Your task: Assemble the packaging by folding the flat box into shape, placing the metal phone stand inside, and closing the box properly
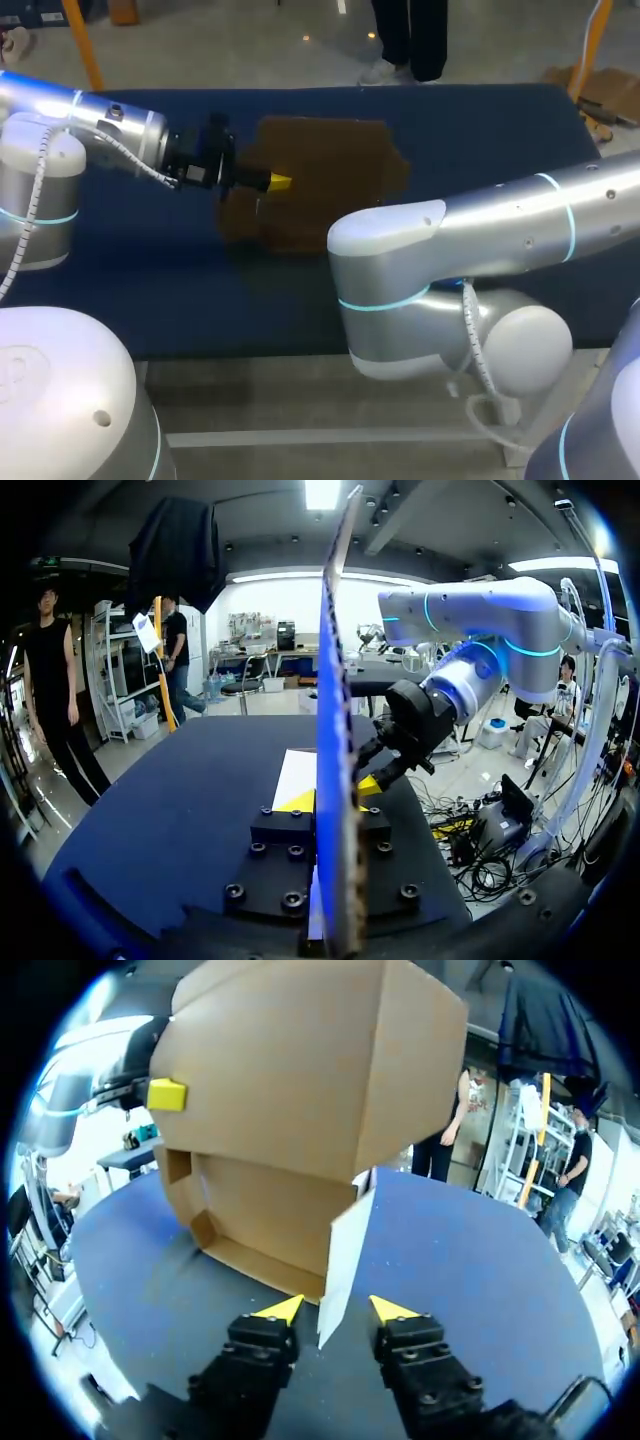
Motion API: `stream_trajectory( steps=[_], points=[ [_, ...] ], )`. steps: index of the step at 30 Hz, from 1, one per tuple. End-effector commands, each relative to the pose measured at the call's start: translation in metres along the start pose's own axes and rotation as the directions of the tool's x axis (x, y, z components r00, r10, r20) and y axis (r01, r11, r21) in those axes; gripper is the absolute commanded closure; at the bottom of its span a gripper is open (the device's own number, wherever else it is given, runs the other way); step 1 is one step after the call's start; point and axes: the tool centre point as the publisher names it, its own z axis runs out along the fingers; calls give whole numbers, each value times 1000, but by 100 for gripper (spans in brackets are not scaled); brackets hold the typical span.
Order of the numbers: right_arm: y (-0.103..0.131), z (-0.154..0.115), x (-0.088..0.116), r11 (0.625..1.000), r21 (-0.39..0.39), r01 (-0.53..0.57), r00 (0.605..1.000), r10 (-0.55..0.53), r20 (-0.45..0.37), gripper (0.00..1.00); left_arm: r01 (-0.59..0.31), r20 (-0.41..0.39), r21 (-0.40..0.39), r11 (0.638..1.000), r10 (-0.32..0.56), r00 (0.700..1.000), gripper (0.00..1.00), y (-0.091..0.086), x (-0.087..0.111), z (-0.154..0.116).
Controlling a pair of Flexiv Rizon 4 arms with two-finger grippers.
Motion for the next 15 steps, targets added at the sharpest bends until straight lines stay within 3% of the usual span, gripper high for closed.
stream_trajectory(
  steps=[1, 15],
  points=[
    [-8, -4, 0, 1000, -24, -4, 1000, 4, -12, 56, 1, -3, -4, 1000, -1, 1000, 100, 3, 0, 1],
    [-18, -10, -20, 997, -71, -15, 990, 5, -138, 56, 1, -3, -4, 1000, -1, 1000, 100, 3, 0, 1]
  ],
)
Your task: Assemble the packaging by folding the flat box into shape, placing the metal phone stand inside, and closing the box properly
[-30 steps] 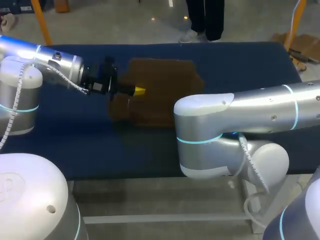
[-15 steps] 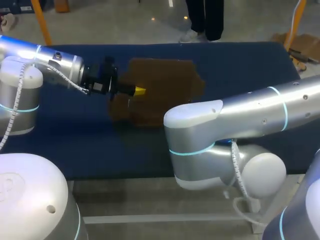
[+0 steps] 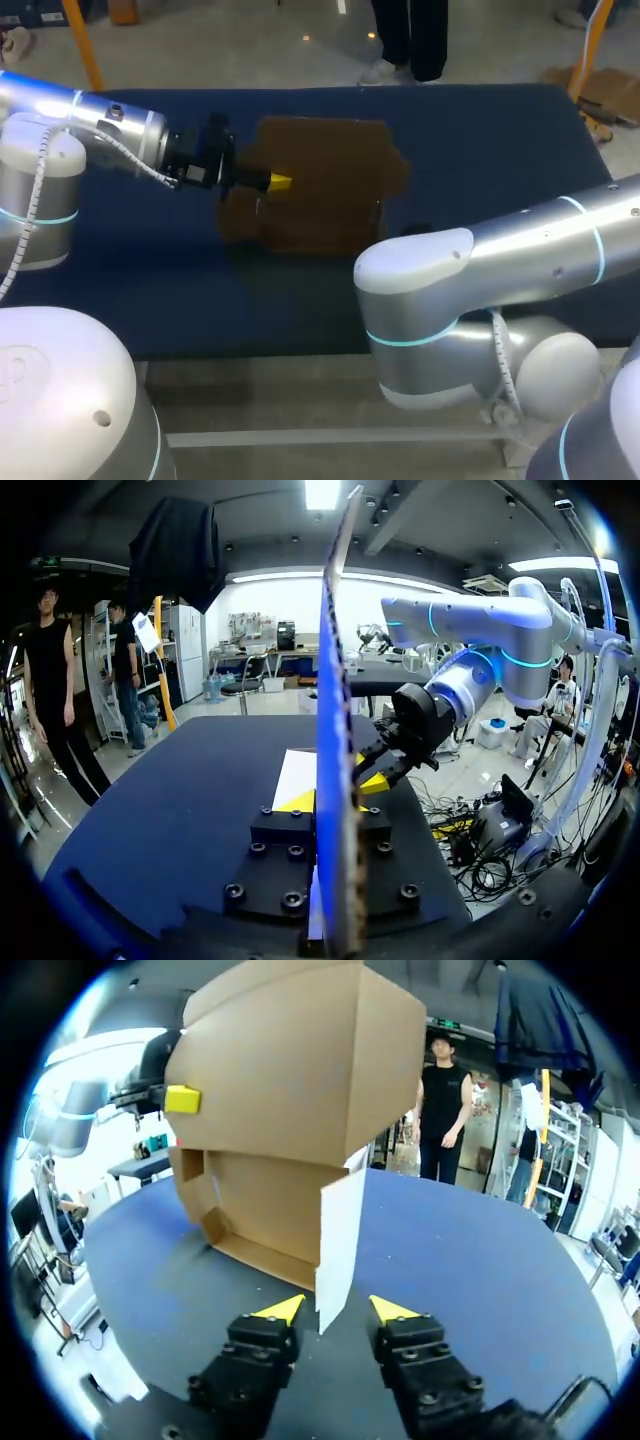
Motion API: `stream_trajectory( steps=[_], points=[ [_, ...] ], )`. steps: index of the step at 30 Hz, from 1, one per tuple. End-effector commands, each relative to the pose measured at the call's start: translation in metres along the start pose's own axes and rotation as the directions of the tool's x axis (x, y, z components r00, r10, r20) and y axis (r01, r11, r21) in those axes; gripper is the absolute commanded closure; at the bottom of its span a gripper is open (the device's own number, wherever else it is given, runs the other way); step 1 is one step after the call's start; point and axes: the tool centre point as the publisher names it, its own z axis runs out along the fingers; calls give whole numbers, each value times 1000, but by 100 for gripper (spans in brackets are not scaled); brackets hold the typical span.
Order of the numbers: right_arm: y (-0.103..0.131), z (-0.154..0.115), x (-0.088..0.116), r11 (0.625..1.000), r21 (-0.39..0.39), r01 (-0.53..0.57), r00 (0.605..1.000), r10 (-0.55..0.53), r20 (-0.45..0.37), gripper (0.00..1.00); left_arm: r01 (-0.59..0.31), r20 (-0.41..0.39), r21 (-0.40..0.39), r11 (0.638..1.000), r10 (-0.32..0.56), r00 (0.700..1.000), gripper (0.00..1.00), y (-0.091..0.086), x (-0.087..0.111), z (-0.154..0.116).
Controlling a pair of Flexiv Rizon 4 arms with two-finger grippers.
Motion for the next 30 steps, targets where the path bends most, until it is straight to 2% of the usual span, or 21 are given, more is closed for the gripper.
stream_trajectory(
  steps=[1, 18, 30],
  points=[
    [-5, -1, -18, 1000, -22, 7, 995, -10, -98, 56, 1, -3, -4, 1000, -1, 1000, 100, 3, 0, 1],
    [-5, 20, -43, 998, -62, 28, 959, -44, -278, 56, 1, -3, -4, 1000, -1, 1000, 100, 3, 0, 1],
    [0, 30, -45, 993, -96, 67, 915, -100, -391, 55, 1, -3, -4, 1000, -1, 1000, 100, 3, 0, 1]
  ],
)
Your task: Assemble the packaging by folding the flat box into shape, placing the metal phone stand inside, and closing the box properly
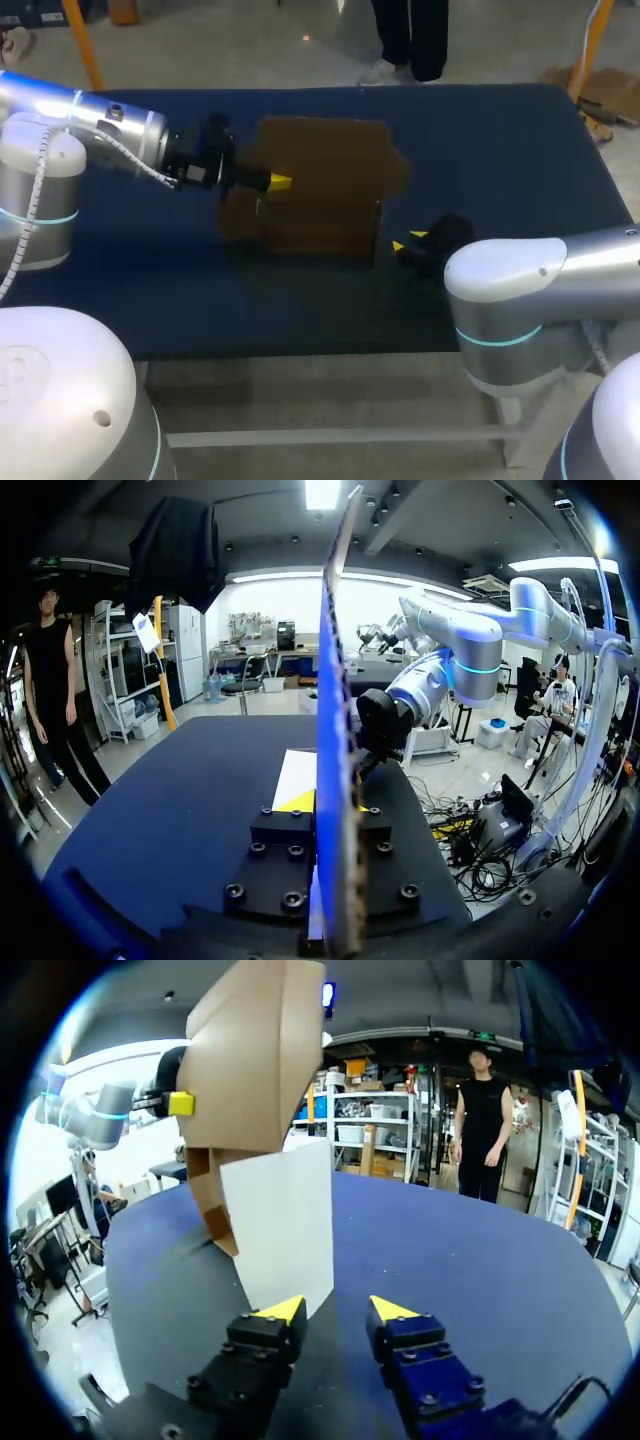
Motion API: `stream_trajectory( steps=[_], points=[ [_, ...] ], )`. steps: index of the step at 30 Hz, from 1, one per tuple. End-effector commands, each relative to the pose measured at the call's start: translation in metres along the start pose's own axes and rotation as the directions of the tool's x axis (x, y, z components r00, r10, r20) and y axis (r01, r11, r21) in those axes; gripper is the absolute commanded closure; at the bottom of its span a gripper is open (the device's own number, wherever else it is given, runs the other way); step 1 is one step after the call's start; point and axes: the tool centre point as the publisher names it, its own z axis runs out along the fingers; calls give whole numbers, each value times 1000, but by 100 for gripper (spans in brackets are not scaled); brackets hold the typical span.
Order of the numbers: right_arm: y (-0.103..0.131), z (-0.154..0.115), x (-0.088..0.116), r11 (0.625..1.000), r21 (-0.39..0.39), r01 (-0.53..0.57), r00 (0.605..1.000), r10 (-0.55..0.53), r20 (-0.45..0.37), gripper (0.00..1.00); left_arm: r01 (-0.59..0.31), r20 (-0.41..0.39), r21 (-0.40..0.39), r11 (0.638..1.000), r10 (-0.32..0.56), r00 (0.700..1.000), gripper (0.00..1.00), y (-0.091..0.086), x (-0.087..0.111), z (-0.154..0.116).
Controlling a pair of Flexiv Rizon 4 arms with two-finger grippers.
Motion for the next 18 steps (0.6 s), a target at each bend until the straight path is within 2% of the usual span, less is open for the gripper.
stream_trajectory(
  steps=[1, 7, 18],
  points=[
    [1, -3, -5, 1000, -10, 4, 982, -6, -191, 55, 1, -3, -4, 1000, -1, 1000, 100, 3, 0, 1],
    [-1, -4, -7, 1000, -19, 11, 974, -16, -225, 55, 1, -3, -4, 1000, -1, 1000, 100, 3, 0, 1],
    [-3, 1, -6, 995, -86, 46, 933, -74, -351, 56, 1, -3, -4, 1000, -1, 1000, 100, 3, 0, 1]
  ],
)
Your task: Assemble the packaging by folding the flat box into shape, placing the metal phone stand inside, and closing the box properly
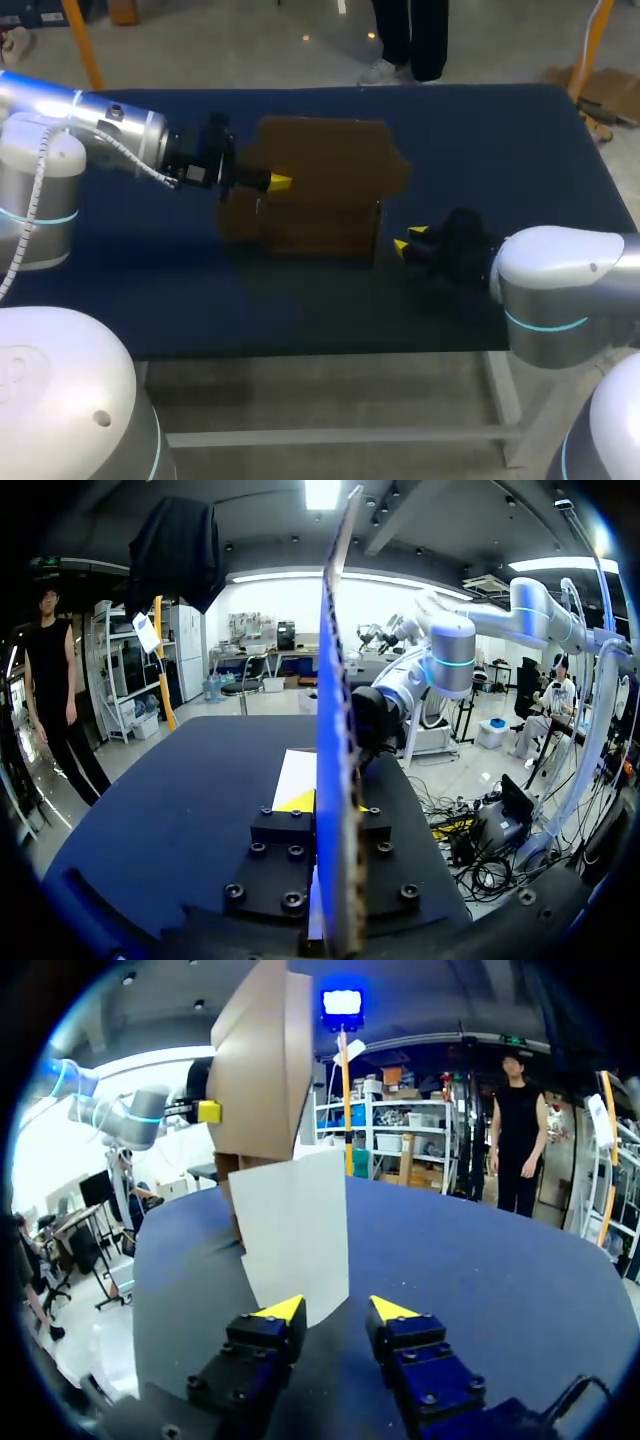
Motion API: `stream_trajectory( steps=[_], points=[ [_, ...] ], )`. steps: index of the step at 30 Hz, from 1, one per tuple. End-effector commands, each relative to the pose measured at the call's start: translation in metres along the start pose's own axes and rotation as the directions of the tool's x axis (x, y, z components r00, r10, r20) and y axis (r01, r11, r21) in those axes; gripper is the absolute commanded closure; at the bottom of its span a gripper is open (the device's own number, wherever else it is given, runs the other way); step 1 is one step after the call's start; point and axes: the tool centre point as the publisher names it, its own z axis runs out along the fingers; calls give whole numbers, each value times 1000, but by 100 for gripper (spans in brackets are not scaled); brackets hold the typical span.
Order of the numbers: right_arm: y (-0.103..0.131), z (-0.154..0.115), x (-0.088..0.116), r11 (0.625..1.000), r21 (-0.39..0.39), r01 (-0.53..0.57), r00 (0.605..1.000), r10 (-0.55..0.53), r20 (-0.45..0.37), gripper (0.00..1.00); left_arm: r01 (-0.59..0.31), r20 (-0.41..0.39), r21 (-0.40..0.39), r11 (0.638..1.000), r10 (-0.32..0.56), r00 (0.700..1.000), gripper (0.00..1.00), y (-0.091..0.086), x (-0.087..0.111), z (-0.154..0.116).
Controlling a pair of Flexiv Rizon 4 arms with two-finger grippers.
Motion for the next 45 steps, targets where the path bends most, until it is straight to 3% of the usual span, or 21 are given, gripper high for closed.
stream_trajectory(
  steps=[1, 8, 19, 27, 45],
  points=[
    [-6, -2, -5, 999, -46, 23, 982, -32, -187, 56, 1, -3, -3, 1000, -1, 1000, 100, 3, 0, 1],
    [-3, -3, -5, 993, -66, 102, 959, -115, -260, 55, 1, -3, -3, 1000, -1, 1000, 100, 3, 0, 1],
    [7, -7, -5, 978, -25, 209, 925, -206, -320, 55, 1, -3, -3, 1000, -1, 1000, 100, 3, 0, 1],
    [10, -6, 6, 961, -27, 276, 883, -264, -388, 54, 1, -3, -3, 1000, -1, 1000, 100, 3, 0, 1],
    [16, 8, 17, 953, -53, 298, 870, -294, -395, 51, 1, -3, -3, 1000, -1, 1000, 100, 3, 0, 1]
  ],
)
